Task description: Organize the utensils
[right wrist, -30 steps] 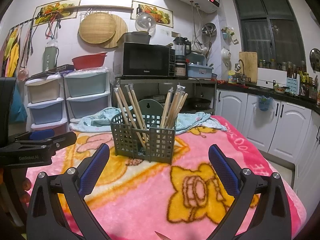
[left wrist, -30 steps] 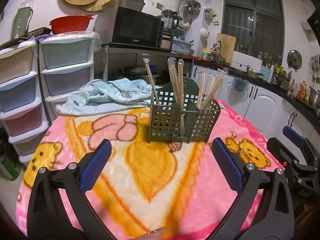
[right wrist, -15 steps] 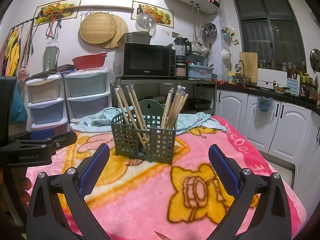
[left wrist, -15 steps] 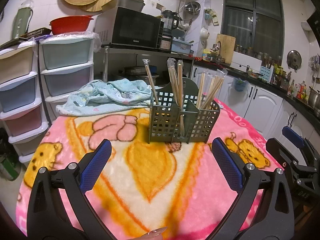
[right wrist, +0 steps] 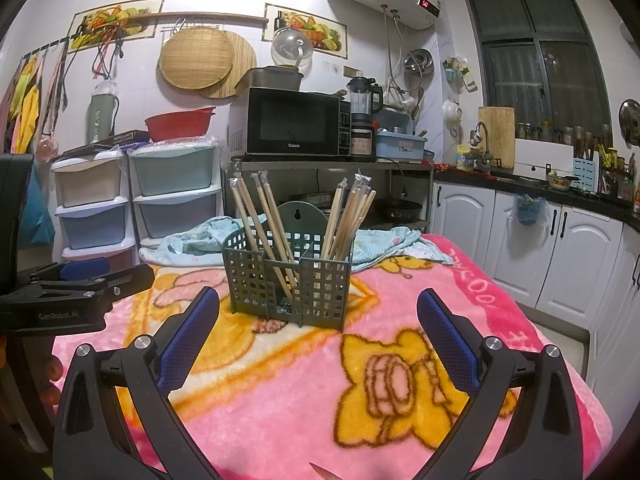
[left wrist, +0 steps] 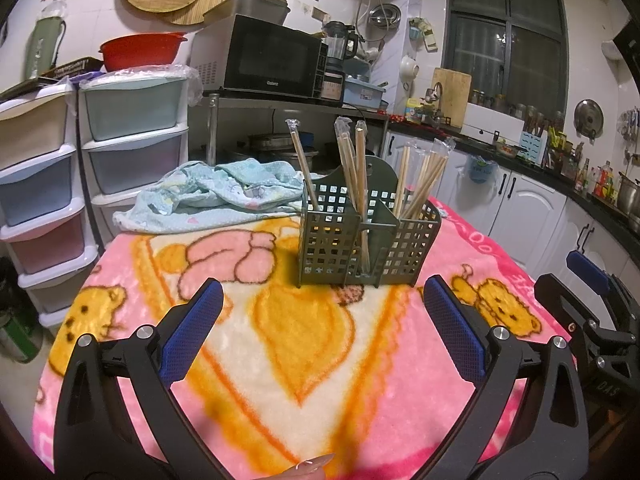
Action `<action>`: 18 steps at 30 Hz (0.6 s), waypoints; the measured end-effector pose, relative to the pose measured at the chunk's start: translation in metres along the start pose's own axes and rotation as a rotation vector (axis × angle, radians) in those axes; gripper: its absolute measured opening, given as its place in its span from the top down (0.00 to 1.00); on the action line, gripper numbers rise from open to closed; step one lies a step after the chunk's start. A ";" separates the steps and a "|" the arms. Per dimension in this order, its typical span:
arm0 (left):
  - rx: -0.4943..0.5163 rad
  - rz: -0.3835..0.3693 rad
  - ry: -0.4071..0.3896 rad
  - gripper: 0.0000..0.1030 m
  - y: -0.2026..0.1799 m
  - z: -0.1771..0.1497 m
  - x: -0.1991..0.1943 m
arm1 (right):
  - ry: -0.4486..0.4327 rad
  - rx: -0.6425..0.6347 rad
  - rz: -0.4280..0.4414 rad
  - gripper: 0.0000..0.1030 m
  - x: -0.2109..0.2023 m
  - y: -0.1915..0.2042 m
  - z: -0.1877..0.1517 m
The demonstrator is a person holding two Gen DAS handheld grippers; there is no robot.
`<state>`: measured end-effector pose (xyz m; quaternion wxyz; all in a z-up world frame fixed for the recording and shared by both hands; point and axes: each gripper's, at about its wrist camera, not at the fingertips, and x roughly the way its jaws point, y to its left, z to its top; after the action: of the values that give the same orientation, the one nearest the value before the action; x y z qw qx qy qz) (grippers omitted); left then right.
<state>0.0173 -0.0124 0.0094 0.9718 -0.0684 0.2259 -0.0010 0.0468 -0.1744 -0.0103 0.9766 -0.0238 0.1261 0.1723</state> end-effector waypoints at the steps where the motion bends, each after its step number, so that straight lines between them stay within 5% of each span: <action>1: 0.000 0.000 -0.001 0.10 0.000 0.000 0.000 | 0.003 0.000 0.000 0.06 0.000 0.000 0.000; 18: -0.003 0.002 0.002 0.10 0.001 0.001 -0.001 | 0.001 -0.001 -0.001 0.06 -0.001 0.000 0.000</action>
<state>0.0166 -0.0109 0.0111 0.9714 -0.0696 0.2269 0.0004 0.0460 -0.1743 -0.0100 0.9766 -0.0245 0.1266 0.1720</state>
